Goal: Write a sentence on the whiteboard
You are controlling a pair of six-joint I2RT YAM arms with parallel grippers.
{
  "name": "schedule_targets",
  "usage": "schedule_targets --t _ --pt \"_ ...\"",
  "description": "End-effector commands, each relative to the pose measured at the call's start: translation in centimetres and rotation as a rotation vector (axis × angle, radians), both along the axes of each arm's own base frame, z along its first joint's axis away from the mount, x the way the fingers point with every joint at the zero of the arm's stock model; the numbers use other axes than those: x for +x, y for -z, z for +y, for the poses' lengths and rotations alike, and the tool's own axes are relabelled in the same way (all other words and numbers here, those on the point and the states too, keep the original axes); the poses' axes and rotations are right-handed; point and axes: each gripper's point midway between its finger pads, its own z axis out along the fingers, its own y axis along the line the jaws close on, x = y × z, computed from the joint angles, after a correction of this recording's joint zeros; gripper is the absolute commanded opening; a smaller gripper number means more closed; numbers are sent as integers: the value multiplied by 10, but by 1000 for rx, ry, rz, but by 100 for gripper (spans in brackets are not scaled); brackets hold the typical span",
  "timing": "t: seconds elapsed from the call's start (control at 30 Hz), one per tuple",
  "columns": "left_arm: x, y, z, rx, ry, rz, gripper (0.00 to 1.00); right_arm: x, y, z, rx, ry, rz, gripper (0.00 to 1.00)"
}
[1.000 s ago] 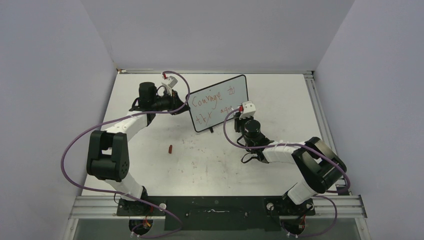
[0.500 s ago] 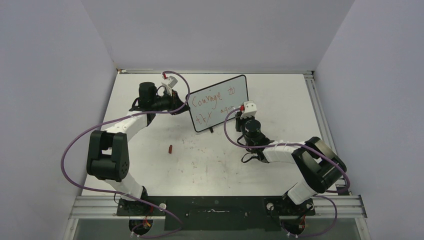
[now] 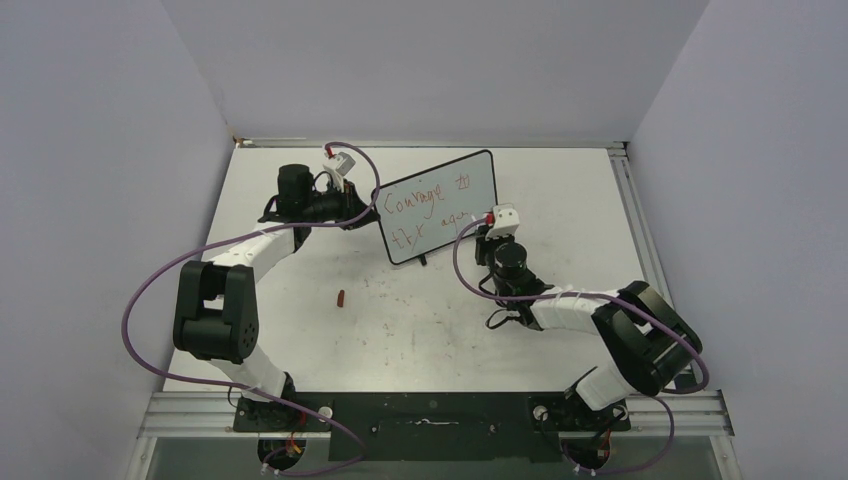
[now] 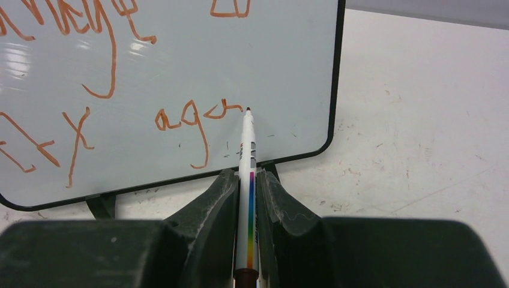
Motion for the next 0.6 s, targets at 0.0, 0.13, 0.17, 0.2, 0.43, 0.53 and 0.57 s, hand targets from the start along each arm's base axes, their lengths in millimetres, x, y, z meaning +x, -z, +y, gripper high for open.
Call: schedule_targets --t 0.0,0.13,0.17,0.2,0.43,0.53,0.57 --pt "4 -29 -3 -22 24 -74 0 7 -28 -5 52 30 -72 5" --pt "4 -29 -3 -22 23 -75 0 12 -30 0 51 19 -82 5" --pt "4 -29 -3 -21 22 -73 0 14 -30 1 48 17 -82 5" --pt "4 -29 -3 -22 23 -74 0 15 -30 2 46 14 -83 5" --pt "4 -29 -3 -21 23 -74 0 21 -35 6 45 1 -97 5" --pt "4 -28 -3 -21 22 -72 0 24 -33 7 41 1 -94 5" --pt "4 -28 -3 -21 22 -72 0 24 -33 7 41 0 -93 5"
